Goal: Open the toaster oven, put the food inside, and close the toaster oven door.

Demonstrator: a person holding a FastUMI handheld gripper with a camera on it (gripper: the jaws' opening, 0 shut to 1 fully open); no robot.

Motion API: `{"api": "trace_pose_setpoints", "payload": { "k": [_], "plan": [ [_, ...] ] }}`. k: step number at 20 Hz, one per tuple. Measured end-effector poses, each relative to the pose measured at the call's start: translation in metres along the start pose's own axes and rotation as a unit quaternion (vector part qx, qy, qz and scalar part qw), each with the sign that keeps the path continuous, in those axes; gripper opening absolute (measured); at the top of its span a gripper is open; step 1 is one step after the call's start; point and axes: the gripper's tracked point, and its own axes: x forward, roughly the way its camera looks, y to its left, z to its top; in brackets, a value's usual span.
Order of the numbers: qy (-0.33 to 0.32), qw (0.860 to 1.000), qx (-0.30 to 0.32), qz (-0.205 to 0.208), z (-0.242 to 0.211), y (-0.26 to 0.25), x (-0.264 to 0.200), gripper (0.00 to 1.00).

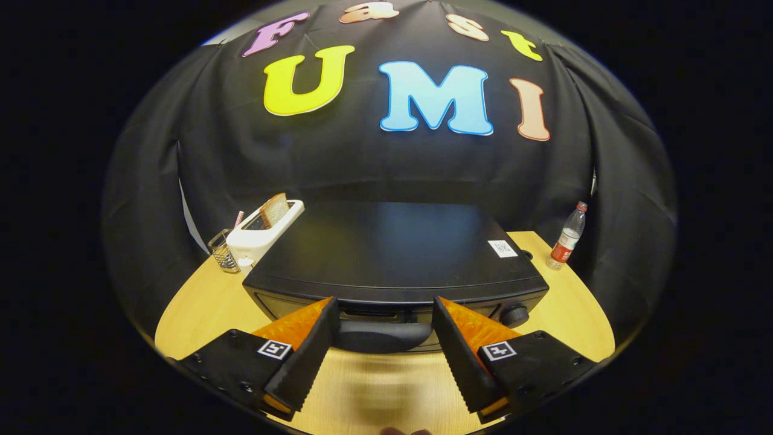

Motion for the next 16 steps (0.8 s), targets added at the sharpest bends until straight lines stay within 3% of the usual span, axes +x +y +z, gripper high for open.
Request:
{"api": "trace_pose_setpoints", "payload": {
  "k": [11,16],
  "plan": [
    [0.019,1.0,0.001,0.002,-0.009,0.005,-0.003,0.98],
    [0.038,0.999,0.006,0.01,-0.037,0.008,-0.028,0.98]
  ]
}}
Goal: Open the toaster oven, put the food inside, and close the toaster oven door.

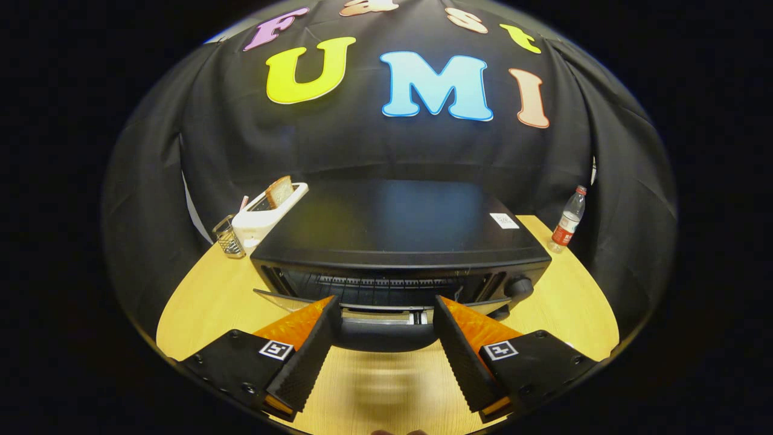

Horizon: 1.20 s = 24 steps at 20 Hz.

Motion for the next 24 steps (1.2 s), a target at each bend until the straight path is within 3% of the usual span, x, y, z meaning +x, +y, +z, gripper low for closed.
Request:
{"api": "trace_pose_setpoints", "payload": {
  "k": [10,18,24],
  "plan": [
    [0.05,0.999,-0.014,-0.005,-0.06,0.002,-0.026,0.97],
    [0.147,0.988,-0.049,0.016,-0.15,-0.005,-0.026,0.97],
    [0.147,0.987,-0.06,0.02,-0.154,-0.029,-0.048,0.97]
  ]
}}
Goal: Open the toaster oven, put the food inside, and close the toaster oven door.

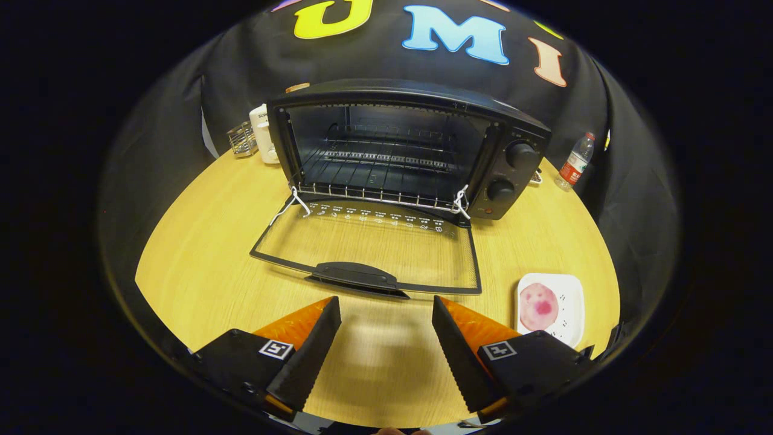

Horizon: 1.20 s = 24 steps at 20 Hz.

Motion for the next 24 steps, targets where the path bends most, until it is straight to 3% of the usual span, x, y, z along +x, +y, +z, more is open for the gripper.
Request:
{"api": "trace_pose_setpoints", "payload": {
  "k": [6,16,24],
  "plan": [
    [-0.017,1.0,0.011,0.011,-0.001,-0.03,-0.04,0.97],
    [-0.044,0.998,-0.022,-0.027,0.0,-0.118,-0.114,0.97],
    [0.007,0.999,0.026,-0.027,-0.026,-0.185,-0.09,0.97]
  ]
}}
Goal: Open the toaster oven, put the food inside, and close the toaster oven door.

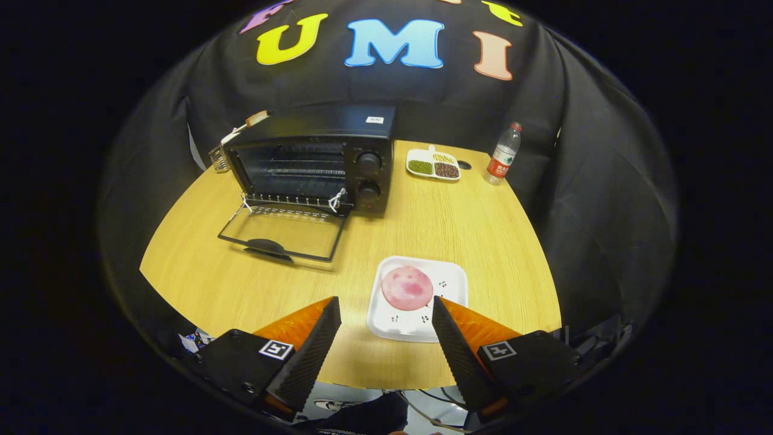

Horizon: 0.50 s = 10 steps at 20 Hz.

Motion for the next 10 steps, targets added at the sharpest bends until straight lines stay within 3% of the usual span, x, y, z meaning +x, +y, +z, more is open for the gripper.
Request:
{"api": "trace_pose_setpoints", "payload": {
  "k": [10],
  "plan": [
    [0.096,0.995,0.042,0.001,-0.022,-0.081,0.067,0.98]
  ]
}}
